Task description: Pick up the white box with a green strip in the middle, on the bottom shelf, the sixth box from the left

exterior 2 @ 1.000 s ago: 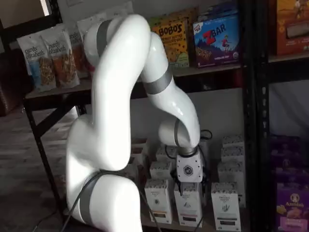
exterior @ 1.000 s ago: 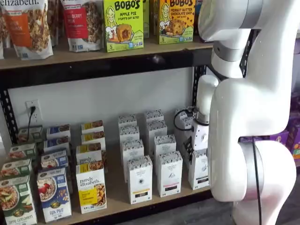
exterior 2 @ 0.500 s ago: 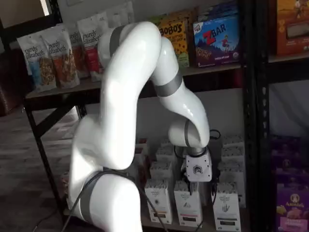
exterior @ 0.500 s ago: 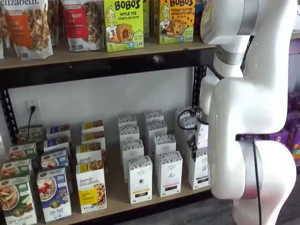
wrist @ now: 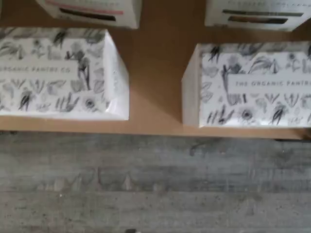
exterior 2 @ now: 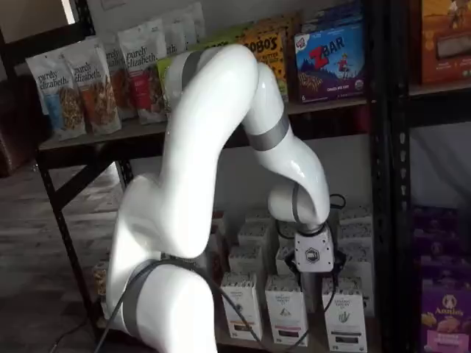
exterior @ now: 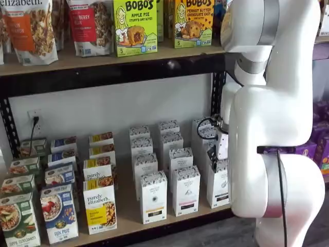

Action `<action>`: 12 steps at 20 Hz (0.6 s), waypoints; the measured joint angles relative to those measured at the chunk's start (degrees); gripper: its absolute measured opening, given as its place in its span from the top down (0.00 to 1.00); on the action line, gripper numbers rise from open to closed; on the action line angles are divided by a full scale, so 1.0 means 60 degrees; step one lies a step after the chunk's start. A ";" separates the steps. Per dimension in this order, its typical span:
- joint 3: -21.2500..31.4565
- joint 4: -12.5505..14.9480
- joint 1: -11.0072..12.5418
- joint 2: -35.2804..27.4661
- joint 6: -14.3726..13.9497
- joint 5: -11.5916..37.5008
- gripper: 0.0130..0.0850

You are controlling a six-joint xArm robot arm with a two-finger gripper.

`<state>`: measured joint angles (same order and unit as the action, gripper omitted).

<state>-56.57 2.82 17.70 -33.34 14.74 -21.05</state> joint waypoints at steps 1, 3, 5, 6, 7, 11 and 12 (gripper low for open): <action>-0.0105 0.0001 0.0025 -0.0072 0.0023 -0.0016 0.00; -0.0289 -0.0057 0.0068 -0.0207 0.0123 -0.0019 0.00; -0.0406 -0.0090 0.0101 -0.0304 0.0184 0.0029 0.00; -0.0464 -0.0090 0.0113 -0.0342 0.0198 0.0019 0.00; -0.0512 -0.0239 0.0118 -0.0377 0.0348 0.0017 0.00; -0.0618 -0.0498 0.0134 -0.0448 0.0597 0.0020 0.00; -0.0648 -0.0407 0.0148 -0.0469 0.0526 0.0030 0.00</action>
<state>-60.45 0.38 18.59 -36.15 17.90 -20.87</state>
